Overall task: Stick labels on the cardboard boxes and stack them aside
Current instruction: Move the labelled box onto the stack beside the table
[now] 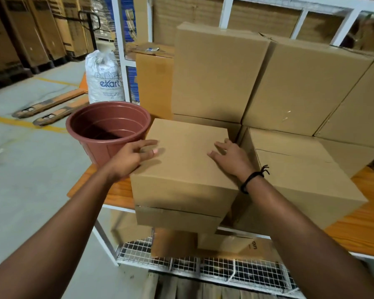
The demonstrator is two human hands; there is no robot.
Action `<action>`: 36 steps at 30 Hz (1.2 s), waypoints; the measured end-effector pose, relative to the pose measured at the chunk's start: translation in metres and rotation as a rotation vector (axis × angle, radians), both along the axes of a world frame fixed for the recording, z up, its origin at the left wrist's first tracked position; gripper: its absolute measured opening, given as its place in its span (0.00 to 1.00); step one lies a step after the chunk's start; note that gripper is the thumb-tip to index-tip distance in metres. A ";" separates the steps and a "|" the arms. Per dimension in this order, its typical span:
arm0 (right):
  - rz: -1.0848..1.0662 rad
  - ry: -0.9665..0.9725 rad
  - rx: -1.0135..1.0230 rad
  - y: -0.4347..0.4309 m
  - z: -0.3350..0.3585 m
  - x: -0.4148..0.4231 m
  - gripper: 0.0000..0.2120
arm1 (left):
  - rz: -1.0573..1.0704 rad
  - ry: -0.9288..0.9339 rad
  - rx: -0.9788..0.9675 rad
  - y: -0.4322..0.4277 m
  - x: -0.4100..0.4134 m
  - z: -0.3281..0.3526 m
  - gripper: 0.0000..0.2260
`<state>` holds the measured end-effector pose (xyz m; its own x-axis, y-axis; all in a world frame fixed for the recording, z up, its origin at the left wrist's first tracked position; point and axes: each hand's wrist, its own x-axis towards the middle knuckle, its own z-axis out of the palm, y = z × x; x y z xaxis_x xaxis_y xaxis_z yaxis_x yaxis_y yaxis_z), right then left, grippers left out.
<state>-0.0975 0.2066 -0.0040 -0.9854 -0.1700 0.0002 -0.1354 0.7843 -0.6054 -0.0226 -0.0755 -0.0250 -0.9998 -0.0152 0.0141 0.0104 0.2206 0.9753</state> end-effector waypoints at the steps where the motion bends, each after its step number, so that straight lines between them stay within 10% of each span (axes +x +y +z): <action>1: 0.008 0.002 0.001 0.000 -0.001 -0.002 0.27 | 0.009 0.027 0.017 0.003 0.006 -0.001 0.15; 4: 0.060 -0.011 -0.112 0.007 -0.003 0.001 0.27 | 0.033 0.166 0.039 0.005 0.028 -0.007 0.11; 9: 0.193 0.212 -0.323 0.049 -0.028 0.045 0.28 | 0.084 0.299 -0.040 -0.006 0.052 -0.043 0.32; 18: 0.219 0.441 -0.169 0.045 -0.062 0.080 0.26 | 0.181 0.549 -0.383 0.004 0.048 -0.055 0.23; 36: 0.168 0.325 -0.299 0.039 0.005 0.093 0.31 | 0.124 0.609 -0.424 0.006 0.062 -0.055 0.31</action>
<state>-0.0048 0.2456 0.0015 -0.8851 -0.2722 0.3774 -0.4653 0.5328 -0.7069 0.0392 -0.0690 -0.0800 -0.8046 0.0024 0.5938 0.4713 0.6109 0.6361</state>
